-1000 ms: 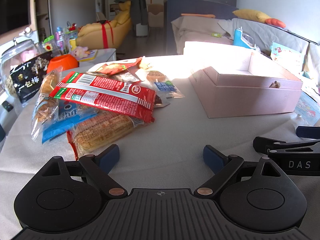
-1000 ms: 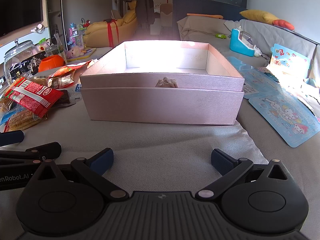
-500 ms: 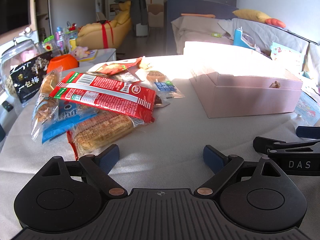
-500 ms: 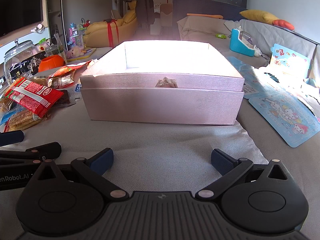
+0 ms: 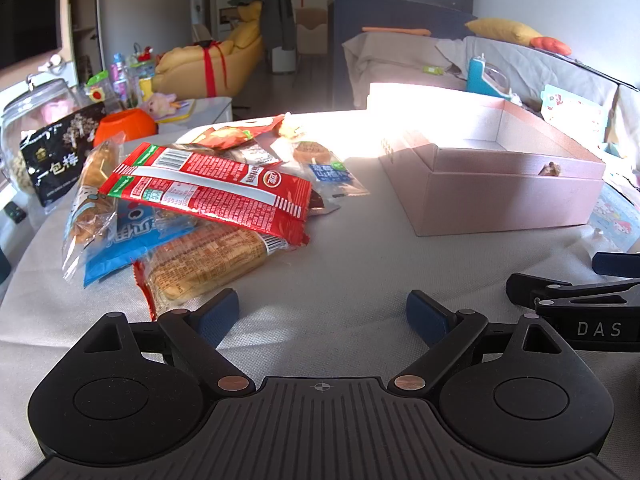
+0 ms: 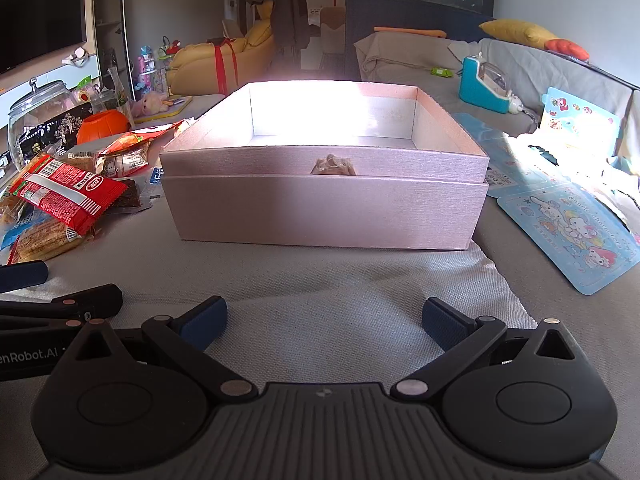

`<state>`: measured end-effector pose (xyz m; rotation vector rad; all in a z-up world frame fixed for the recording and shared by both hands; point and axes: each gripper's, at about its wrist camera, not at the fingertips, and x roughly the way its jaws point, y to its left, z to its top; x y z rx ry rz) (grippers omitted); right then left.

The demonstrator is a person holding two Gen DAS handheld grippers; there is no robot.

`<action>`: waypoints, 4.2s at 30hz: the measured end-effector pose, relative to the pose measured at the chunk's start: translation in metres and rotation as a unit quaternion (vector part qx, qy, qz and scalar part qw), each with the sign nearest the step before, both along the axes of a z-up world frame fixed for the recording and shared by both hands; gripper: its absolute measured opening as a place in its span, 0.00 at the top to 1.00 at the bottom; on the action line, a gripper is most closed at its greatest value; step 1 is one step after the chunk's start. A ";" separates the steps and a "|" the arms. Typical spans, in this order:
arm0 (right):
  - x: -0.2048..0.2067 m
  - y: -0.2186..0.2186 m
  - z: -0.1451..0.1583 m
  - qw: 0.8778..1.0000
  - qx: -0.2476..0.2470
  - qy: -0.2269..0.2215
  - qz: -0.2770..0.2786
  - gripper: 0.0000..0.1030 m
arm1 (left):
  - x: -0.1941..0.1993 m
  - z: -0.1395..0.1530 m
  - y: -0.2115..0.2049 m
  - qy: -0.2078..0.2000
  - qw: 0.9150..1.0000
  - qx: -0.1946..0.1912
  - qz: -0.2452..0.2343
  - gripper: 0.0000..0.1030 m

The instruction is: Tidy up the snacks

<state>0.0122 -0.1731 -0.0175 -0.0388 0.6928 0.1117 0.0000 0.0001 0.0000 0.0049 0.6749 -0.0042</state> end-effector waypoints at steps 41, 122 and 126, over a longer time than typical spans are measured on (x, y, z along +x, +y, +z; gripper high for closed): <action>0.079 0.075 0.056 0.985 0.042 0.056 0.161 0.00 | 0.023 0.062 0.160 -0.047 0.992 -0.077 0.089 0.23; 0.042 0.102 0.054 0.974 0.005 0.084 0.210 0.07 | -0.011 0.018 0.120 0.064 0.995 -0.048 -0.061 0.55; 0.070 0.127 0.054 0.969 0.017 0.082 0.233 0.06 | -0.009 0.015 0.149 0.050 0.990 -0.125 -0.041 0.55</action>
